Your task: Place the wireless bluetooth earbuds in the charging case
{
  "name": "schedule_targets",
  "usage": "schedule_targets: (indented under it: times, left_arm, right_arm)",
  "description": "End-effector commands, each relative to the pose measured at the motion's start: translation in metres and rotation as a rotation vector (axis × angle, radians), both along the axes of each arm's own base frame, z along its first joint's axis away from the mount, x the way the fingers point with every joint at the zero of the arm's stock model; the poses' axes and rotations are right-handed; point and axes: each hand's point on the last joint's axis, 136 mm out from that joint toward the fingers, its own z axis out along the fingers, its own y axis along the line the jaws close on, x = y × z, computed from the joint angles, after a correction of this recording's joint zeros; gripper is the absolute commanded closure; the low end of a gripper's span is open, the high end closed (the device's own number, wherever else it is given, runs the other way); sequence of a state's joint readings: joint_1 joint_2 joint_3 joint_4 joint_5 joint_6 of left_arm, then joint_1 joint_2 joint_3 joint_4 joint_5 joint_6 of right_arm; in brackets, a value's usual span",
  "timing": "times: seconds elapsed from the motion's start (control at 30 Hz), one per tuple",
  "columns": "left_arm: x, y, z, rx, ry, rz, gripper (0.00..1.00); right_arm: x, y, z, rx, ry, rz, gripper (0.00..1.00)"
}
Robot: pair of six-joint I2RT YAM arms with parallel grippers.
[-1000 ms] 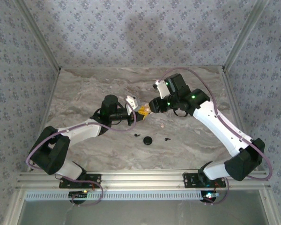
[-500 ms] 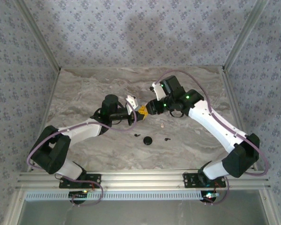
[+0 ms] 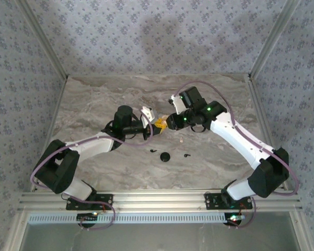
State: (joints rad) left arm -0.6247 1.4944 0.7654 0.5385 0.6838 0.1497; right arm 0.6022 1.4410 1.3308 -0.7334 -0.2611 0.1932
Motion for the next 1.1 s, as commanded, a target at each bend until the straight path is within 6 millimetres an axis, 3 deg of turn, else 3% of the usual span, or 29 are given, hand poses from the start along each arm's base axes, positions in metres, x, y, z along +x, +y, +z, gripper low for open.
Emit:
schedule_targets:
  times: [0.0, 0.13, 0.33, 0.47, 0.5, 0.63, 0.77, 0.9, 1.07]
  left_arm:
    - [-0.004, -0.005, 0.028, -0.066, -0.061, -0.034, 0.89]
    - [-0.004, -0.004, 0.028, -0.07, -0.061, -0.034, 0.89]
    - [-0.006, -0.001, 0.026, -0.078, -0.065, -0.041, 0.89]
    - [0.001, 0.008, 0.023, -0.073, -0.055, 0.004, 0.89]
    - [0.001, 0.01, 0.02, -0.07, -0.052, 0.012, 0.89]
    - [-0.001, 0.017, 0.007, -0.054, -0.025, 0.043, 0.89]
    - [-0.002, 0.028, -0.004, -0.046, 0.002, 0.098, 0.89]
    - [-0.002, 0.038, -0.012, -0.037, 0.022, 0.155, 0.89]
    - [-0.001, 0.046, -0.017, -0.03, 0.031, 0.185, 0.89]
  right_arm:
    - [-0.002, -0.011, -0.006, -0.033, 0.012, -0.005, 0.73]
    - [-0.001, -0.013, -0.001, -0.023, -0.001, -0.003, 0.71]
    - [-0.004, -0.016, 0.022, 0.1, -0.044, -0.009, 0.63]
    - [-0.001, -0.041, 0.02, 0.152, 0.001, -0.144, 0.59]
    - [-0.006, -0.051, 0.0, 0.127, 0.067, -0.191, 0.58]
    - [-0.03, -0.082, -0.048, 0.004, 0.289, -0.309, 0.57]
    - [-0.038, -0.095, -0.077, -0.116, 0.371, -0.321, 0.55]
    - [-0.026, -0.101, -0.102, -0.249, 0.411, -0.275, 0.55]
    - [-0.002, -0.086, -0.123, -0.336, 0.433, -0.165, 0.56]
